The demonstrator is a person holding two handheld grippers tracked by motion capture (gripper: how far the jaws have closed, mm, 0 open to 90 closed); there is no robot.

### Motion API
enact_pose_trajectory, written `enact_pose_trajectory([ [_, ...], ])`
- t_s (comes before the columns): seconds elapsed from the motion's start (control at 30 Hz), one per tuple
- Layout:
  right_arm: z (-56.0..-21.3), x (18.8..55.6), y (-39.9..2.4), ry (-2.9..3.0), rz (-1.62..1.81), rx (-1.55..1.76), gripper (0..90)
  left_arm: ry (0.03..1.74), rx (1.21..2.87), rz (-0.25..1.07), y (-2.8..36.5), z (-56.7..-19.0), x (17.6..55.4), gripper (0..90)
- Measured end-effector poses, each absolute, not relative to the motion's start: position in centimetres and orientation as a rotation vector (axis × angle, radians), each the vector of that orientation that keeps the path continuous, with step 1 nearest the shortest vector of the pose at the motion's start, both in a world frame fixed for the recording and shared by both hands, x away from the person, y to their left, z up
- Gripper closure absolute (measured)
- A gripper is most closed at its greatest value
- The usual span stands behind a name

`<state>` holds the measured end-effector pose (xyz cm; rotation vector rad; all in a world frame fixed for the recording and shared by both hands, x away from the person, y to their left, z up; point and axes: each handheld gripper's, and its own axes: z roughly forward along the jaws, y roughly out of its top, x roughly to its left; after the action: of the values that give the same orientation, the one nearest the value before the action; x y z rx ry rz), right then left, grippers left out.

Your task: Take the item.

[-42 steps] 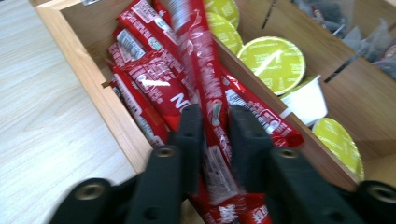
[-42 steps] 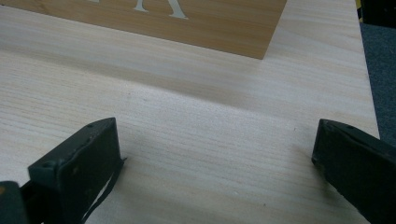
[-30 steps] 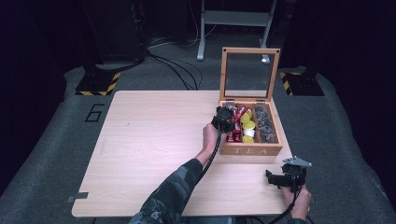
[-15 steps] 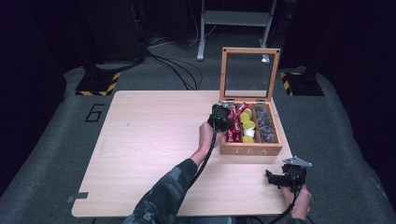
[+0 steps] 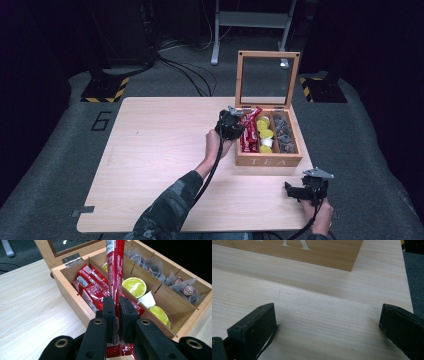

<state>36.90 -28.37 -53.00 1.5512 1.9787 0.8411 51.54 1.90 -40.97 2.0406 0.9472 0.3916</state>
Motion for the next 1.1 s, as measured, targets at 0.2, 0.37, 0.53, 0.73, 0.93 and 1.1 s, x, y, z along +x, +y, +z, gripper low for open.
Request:
enact_pose_trajectory([
  [0.2, -53.0, 36.9, -28.4, 1.977, 0.841, 1.552, 0.5, 0.934, 2.023, 0.401, 3.1, -40.4, 51.0, 83.7],
  [0.37, -53.0, 36.9, -28.4, 1.978, 0.84, 1.553, 0.6, 0.934, 2.014, 0.422, 4.3, -40.0, 50.7, 83.7],
  [0.53, -53.0, 36.9, -28.4, 1.977, 0.839, 1.553, 0.7, 0.938, 1.997, 0.433, 5.6, -39.6, 50.5, 83.7],
  [0.73, -53.0, 36.9, -28.4, 1.976, 0.838, 1.556, 0.7, 0.938, 1.968, 0.454, 7.2, -39.1, 49.9, 83.7],
  [0.93, -53.0, 36.9, -28.4, 1.977, 0.838, 1.557, 0.7, 0.937, 1.949, 0.473, 8.7, -38.4, 49.3, 83.7],
  [1.1, -53.0, 36.9, -28.4, 1.977, 0.838, 1.558, 0.7, 0.929, 1.943, 0.492, 9.9, -37.8, 48.9, 83.7],
])
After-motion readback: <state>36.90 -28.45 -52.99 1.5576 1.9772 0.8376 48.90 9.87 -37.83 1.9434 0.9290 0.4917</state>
